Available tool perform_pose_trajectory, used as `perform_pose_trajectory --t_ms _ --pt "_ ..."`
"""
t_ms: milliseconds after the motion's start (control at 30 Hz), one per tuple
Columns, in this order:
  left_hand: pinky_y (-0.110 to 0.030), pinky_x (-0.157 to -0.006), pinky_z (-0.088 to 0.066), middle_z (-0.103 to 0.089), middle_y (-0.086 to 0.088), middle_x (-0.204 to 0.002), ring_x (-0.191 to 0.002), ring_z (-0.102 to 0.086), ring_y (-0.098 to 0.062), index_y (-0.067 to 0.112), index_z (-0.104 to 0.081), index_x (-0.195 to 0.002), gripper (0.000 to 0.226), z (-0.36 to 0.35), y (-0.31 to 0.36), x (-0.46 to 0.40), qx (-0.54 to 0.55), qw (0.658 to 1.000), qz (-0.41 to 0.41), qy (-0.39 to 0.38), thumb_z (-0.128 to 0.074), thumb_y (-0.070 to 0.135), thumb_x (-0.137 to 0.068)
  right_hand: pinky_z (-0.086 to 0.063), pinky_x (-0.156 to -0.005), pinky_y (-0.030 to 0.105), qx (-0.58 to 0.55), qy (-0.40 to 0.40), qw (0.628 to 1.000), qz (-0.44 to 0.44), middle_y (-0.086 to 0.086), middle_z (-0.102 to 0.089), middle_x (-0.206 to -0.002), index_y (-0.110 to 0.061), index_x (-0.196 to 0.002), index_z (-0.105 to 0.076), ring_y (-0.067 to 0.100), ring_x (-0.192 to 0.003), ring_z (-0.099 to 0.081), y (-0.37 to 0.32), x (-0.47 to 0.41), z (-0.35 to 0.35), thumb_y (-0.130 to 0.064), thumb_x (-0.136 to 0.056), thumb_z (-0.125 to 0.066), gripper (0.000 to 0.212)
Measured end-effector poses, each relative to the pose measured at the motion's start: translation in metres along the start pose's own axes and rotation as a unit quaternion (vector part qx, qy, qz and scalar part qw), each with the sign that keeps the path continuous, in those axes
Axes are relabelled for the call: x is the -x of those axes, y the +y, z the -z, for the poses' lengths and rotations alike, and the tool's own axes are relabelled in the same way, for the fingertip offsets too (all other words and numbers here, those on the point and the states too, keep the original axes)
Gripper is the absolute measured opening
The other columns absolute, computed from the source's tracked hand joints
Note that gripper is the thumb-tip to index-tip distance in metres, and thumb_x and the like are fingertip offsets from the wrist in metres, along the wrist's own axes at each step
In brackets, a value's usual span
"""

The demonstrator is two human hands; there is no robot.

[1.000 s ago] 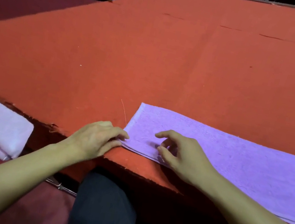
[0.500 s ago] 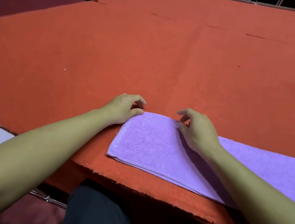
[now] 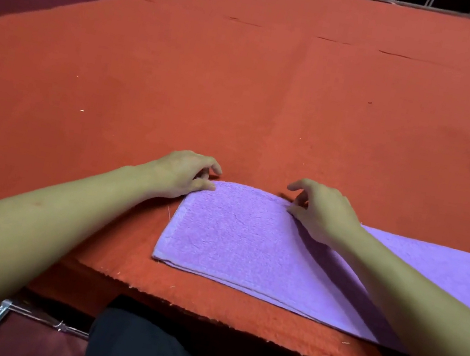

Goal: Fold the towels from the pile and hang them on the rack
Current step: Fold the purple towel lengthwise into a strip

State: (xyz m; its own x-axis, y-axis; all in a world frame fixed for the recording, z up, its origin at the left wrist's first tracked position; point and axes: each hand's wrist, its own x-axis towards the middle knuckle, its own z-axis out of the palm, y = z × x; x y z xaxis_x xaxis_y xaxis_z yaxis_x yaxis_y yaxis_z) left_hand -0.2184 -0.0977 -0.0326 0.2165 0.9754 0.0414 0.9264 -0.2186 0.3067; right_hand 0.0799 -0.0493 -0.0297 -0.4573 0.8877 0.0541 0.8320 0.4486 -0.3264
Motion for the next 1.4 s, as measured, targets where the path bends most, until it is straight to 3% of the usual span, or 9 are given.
perform_pose_trajectory --t_ms 167,267,467,633,800,967,1200,1300,1400 --pt "-0.018 -0.07 -0.043 -0.065 0.007 -0.077 -0.067 -0.056 -0.003 0.028 -0.06 -0.115 0.034 0.009 0.006 -0.002 0.107 0.994 0.027 0.013 -0.074 0.02 -0.086 -0.037 -0.066 0.022 -0.102 -0.016 0.995 0.004 -0.015 -0.063 -0.075 -0.024 -0.123 -0.06 0.0 -0.066 -0.056 0.001 0.0 0.012 -0.015 -0.084 -0.07 0.04" --pt "-0.022 -0.07 -0.049 -0.066 0.006 -0.081 -0.066 -0.059 -0.005 0.028 -0.059 -0.116 0.041 0.021 0.009 0.006 0.174 0.983 0.043 0.036 -0.076 0.011 -0.083 -0.043 -0.059 0.017 -0.15 -0.008 0.989 0.004 -0.012 -0.066 -0.076 -0.025 -0.122 -0.059 0.011 -0.064 -0.064 -0.002 0.01 0.024 -0.011 -0.082 -0.07 0.044" --pt "-0.019 -0.084 -0.05 -0.072 0.016 -0.102 -0.085 -0.065 -0.005 0.04 -0.055 -0.116 0.057 0.018 0.018 0.057 0.228 0.965 0.032 0.122 -0.071 -0.003 -0.083 -0.046 -0.069 0.021 -0.124 0.016 0.991 0.047 -0.015 -0.066 -0.081 -0.03 -0.127 -0.056 -0.001 -0.069 -0.061 -0.019 0.053 0.038 -0.013 -0.082 -0.072 0.051" --pt "-0.008 -0.089 -0.043 -0.074 0.018 -0.091 -0.093 -0.067 0.004 0.039 -0.05 -0.122 0.062 0.0 0.033 0.107 0.254 0.954 0.032 0.158 -0.072 -0.003 -0.083 -0.05 -0.073 0.034 -0.091 0.022 0.991 0.097 -0.021 -0.065 -0.079 -0.033 -0.128 -0.053 0.004 -0.07 -0.062 -0.032 0.094 0.035 -0.015 -0.082 -0.073 0.053" --pt "-0.015 -0.094 -0.042 -0.073 0.023 -0.091 -0.099 -0.065 0.005 0.043 -0.049 -0.125 0.063 -0.01 0.04 0.141 0.184 0.968 0.024 0.17 -0.075 0.006 -0.083 -0.047 -0.069 0.031 -0.072 0.028 0.988 0.134 -0.025 -0.059 -0.079 -0.032 -0.13 -0.053 -0.001 -0.066 -0.055 -0.034 0.121 0.02 -0.016 -0.082 -0.074 0.055" --pt "-0.015 -0.093 -0.043 -0.072 0.027 -0.092 -0.098 -0.063 0.009 0.034 -0.053 -0.128 0.055 -0.019 0.043 0.158 0.149 0.975 -0.004 0.167 -0.076 0.012 -0.083 -0.037 -0.062 0.011 -0.093 0.032 0.985 0.14 -0.025 -0.059 -0.083 -0.035 -0.129 -0.053 -0.002 -0.072 -0.055 -0.031 0.136 0.013 -0.019 -0.084 -0.073 0.052" --pt "-0.022 -0.09 -0.044 -0.072 0.025 -0.093 -0.096 -0.061 0.0 0.035 -0.055 -0.116 0.048 -0.03 0.044 0.163 0.127 0.979 -0.013 0.162 -0.083 0.026 -0.078 -0.046 -0.071 0.025 -0.068 -0.005 0.987 0.149 -0.026 -0.062 -0.084 -0.036 -0.131 -0.05 -0.001 -0.073 -0.055 -0.027 0.148 0.001 -0.031 -0.086 -0.07 0.049" --pt "-0.024 -0.086 -0.044 -0.07 0.031 -0.09 -0.091 -0.058 -0.007 0.043 -0.054 -0.113 0.038 -0.025 0.048 0.162 0.092 0.983 -0.004 0.156 -0.068 0.05 -0.079 -0.045 -0.072 0.018 -0.095 -0.015 0.984 0.147 -0.025 -0.066 -0.086 -0.036 -0.132 -0.049 0.0 -0.079 -0.06 -0.023 0.149 0.005 -0.03 -0.086 -0.071 0.052" --pt "-0.025 -0.079 -0.044 -0.068 0.034 -0.088 -0.085 -0.051 -0.008 0.039 -0.061 -0.11 0.034 -0.019 0.057 0.158 0.061 0.983 0.0 0.175 -0.057 0.054 -0.079 -0.042 -0.069 0.01 -0.137 -0.014 0.981 0.139 -0.024 -0.068 -0.084 -0.034 -0.13 -0.052 -0.002 -0.078 -0.061 -0.022 0.147 0.008 -0.026 -0.085 -0.072 0.049"
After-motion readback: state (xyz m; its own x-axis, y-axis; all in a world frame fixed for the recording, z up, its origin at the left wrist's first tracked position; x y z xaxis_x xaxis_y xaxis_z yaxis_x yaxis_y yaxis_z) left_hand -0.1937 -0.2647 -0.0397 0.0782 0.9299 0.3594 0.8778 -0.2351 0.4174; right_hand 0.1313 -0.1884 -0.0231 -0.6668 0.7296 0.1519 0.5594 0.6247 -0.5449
